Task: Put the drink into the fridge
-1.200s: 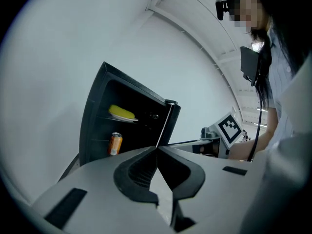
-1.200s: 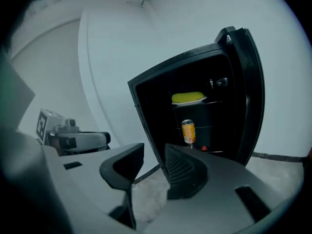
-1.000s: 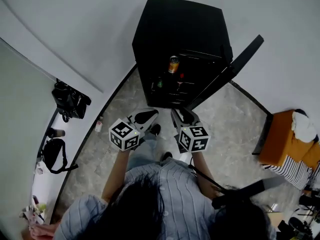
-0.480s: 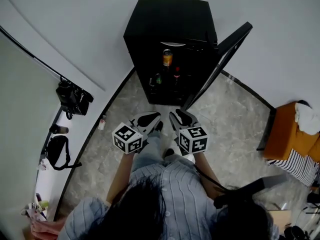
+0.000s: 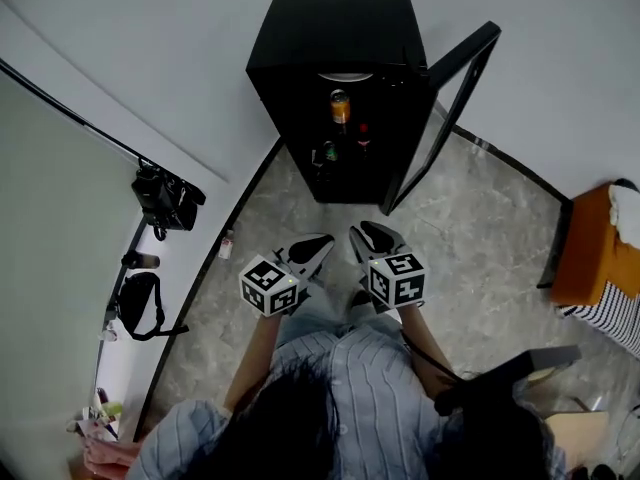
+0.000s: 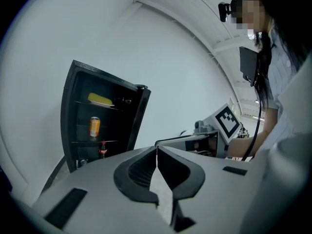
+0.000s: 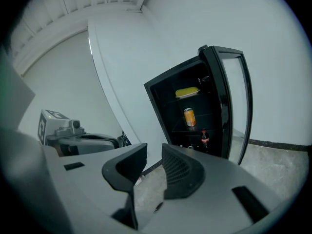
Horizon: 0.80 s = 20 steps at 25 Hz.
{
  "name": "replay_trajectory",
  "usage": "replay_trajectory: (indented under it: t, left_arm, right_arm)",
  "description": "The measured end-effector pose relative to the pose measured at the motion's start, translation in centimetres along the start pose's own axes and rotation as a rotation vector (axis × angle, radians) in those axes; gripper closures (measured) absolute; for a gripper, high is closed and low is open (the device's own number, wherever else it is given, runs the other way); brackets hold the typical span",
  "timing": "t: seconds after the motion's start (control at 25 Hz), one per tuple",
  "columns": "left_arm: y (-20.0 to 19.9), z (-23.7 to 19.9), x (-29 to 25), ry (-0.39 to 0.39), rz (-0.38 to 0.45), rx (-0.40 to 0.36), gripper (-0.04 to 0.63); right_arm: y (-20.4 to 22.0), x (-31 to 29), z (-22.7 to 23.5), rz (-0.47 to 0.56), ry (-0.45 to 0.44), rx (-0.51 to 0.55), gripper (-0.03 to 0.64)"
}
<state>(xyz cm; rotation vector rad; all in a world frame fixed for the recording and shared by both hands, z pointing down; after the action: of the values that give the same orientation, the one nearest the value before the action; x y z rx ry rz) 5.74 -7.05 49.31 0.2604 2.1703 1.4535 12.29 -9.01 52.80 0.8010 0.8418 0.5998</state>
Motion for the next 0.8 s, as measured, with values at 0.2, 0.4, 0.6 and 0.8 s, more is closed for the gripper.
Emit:
replay_trajectory:
  t: [0.2,0.4,0.6,0.8]
  left_arm:
    - [-0.1,0.7,-0.3,0.044,-0.021,-0.020,0.583]
    - [0.0,1.6,0.9,0.081,-0.041,-0.039,0.583]
    - [1.5,1.5,4.5,0.076,-0.066,-0.042,0.583]
    - [3.6,0.8,10.1,0.044,-0.059,-0.024,0.583]
  right_arm:
    - [0.0,-0.1,0.1,0.014,0.024,-0.031,0.518]
    - [0.1,-0.4,-1.1,0.022,0.033,-0.068,0.520]
    - [1.6,-1.0,-4.6,0.009,0.024,-0.060,0.522]
    - [3.4,-1.9,-9.7,-0.003,0.003,-0.028,0.523]
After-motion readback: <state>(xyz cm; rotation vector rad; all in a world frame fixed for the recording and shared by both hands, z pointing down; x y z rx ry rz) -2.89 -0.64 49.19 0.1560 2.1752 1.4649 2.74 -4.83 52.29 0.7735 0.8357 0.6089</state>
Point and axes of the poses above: the fingertips, and each gripper's own axes: x backward along the fingers, z to its right, y out of its underside, the point moved 1 cm from there along x, backward along the fingers, and after that the axes turned 2 degrees about -x, right-handed, at the moved point
